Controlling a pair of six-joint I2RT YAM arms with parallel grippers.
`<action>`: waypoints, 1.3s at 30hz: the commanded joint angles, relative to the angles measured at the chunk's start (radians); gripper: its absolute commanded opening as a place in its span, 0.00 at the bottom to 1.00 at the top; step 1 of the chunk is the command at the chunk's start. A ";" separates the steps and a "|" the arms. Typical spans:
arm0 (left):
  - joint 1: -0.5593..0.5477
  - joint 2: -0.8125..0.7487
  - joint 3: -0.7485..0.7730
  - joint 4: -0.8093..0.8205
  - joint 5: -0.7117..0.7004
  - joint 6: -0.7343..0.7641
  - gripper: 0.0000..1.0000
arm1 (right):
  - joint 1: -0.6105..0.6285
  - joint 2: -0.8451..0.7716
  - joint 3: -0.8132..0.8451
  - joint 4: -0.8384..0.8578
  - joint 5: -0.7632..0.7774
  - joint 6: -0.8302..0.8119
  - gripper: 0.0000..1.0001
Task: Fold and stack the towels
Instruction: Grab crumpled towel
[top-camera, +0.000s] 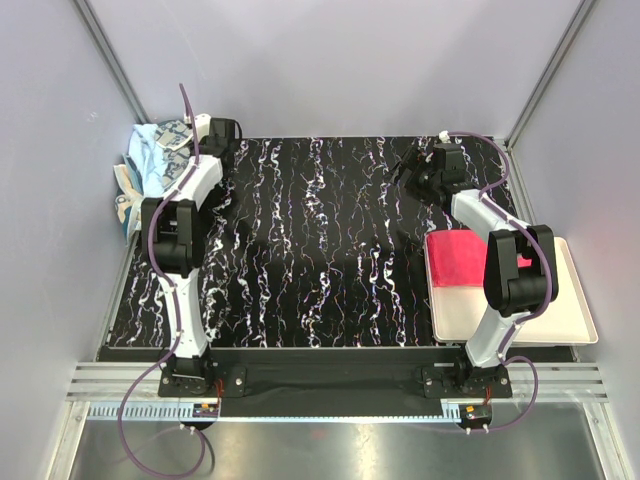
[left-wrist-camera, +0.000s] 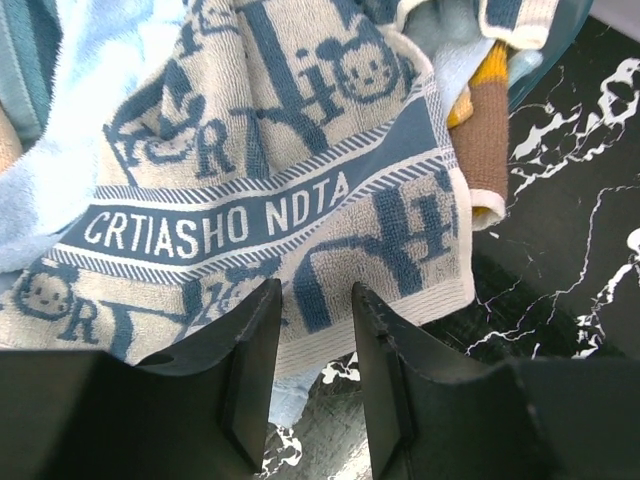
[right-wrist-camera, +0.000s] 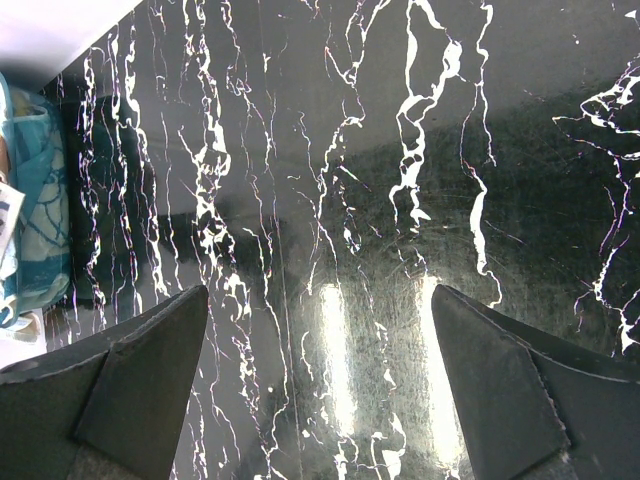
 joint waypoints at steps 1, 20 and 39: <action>0.019 0.013 0.046 0.032 0.024 -0.020 0.40 | 0.007 -0.009 0.024 0.026 -0.005 -0.010 1.00; 0.026 -0.082 0.061 0.098 0.003 0.021 0.01 | 0.008 -0.004 0.033 0.012 0.004 -0.025 1.00; -0.201 -0.358 0.021 0.186 0.047 0.109 0.00 | 0.177 -0.110 0.092 -0.042 0.431 -0.167 1.00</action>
